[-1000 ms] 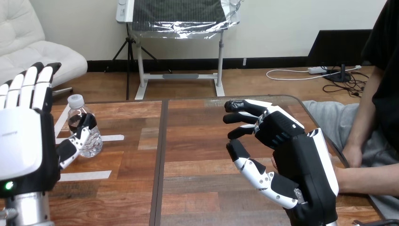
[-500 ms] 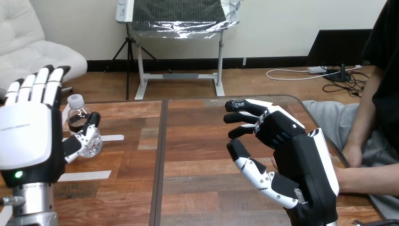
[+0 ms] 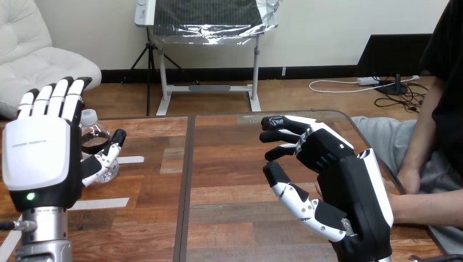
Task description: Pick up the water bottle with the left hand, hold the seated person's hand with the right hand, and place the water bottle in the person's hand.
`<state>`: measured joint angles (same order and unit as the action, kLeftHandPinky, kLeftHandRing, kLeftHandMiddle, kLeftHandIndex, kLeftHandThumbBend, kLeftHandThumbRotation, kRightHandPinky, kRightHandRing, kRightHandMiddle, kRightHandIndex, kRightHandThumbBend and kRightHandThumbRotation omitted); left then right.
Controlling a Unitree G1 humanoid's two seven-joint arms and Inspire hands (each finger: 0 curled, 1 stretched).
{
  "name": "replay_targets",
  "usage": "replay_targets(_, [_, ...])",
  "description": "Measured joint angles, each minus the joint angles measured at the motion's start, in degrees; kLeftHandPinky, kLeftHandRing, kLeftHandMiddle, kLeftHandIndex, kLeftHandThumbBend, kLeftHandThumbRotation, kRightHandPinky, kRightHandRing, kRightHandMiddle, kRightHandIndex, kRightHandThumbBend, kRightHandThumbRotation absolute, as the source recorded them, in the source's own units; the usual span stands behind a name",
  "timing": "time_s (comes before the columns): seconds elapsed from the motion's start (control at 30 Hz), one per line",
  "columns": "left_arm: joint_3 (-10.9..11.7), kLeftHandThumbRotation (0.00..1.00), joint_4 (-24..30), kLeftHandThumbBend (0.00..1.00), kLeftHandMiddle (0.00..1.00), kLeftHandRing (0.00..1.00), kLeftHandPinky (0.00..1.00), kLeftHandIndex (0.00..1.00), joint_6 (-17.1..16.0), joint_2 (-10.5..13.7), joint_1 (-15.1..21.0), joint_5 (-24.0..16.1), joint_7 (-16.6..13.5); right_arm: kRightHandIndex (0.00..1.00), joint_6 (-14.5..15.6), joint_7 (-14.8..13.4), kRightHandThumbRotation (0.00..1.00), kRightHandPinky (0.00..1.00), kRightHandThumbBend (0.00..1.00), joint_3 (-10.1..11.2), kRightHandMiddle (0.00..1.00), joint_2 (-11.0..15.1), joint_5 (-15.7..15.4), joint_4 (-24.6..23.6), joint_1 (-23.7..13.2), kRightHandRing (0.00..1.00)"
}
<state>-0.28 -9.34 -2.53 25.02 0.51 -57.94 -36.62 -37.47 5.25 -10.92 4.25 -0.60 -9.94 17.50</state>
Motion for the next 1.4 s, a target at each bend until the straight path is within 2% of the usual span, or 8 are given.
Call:
replay_targets(0.37, [-1.54,0.58,-0.5,0.49,0.89,0.87,0.88,0.86,0.94,0.71,1.1,0.16,0.71,0.68,0.0,0.0,0.0,0.55,0.45,0.0,0.74,0.0,0.0,0.03,-0.01,0.69])
replay_targets(0.93, [-2.44,0.56,-2.35,0.48,0.89,0.87,0.88,0.86,2.68,1.66,3.3,0.55,1.04,0.68,0.0,0.01,0.0,0.55,0.46,0.09,0.75,0.0,-0.03,0.18,-0.12,0.68])
replay_targets(0.97, [-3.17,0.56,-2.84,0.48,0.89,0.87,0.88,0.86,3.38,2.15,3.98,0.56,1.59,0.68,-0.01,0.0,0.0,0.55,0.46,0.35,0.75,-0.02,-0.19,0.18,-0.17,0.68])
replay_targets(1.4, [-4.28,0.55,-6.49,0.48,0.89,0.87,0.89,0.87,3.79,3.27,6.46,1.12,2.05,0.68,0.0,0.01,0.0,0.55,0.45,0.39,0.74,-0.01,-0.26,0.18,-0.2,0.68])
